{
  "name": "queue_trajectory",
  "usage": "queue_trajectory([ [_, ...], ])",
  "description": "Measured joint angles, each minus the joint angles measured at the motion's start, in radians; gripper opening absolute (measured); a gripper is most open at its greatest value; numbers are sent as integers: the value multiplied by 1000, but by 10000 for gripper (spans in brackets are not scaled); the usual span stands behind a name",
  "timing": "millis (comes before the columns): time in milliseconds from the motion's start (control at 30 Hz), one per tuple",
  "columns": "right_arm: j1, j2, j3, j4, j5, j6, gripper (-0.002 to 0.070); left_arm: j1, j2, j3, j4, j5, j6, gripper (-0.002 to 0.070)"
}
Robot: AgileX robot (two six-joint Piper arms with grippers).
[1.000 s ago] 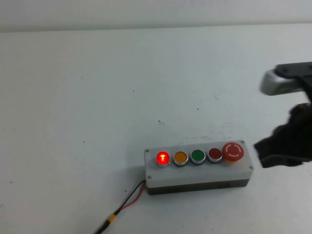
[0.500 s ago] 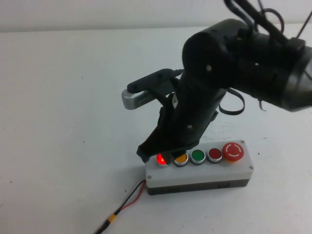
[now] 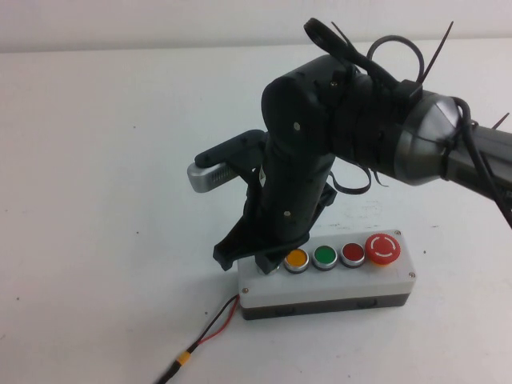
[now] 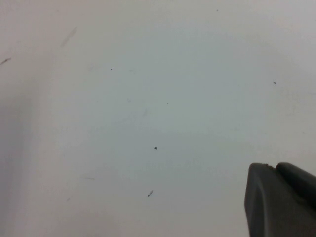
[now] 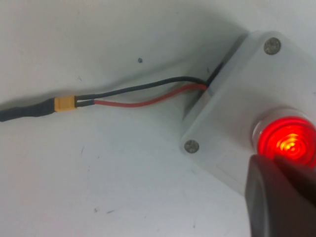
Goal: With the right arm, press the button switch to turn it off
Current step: Press the button to turn off
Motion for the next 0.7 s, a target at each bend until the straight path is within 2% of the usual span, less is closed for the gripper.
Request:
queue_trajectory([
  [700,0,30,-34,-44,-4,4,-15,0,0,0,0,0,0,-2],
])
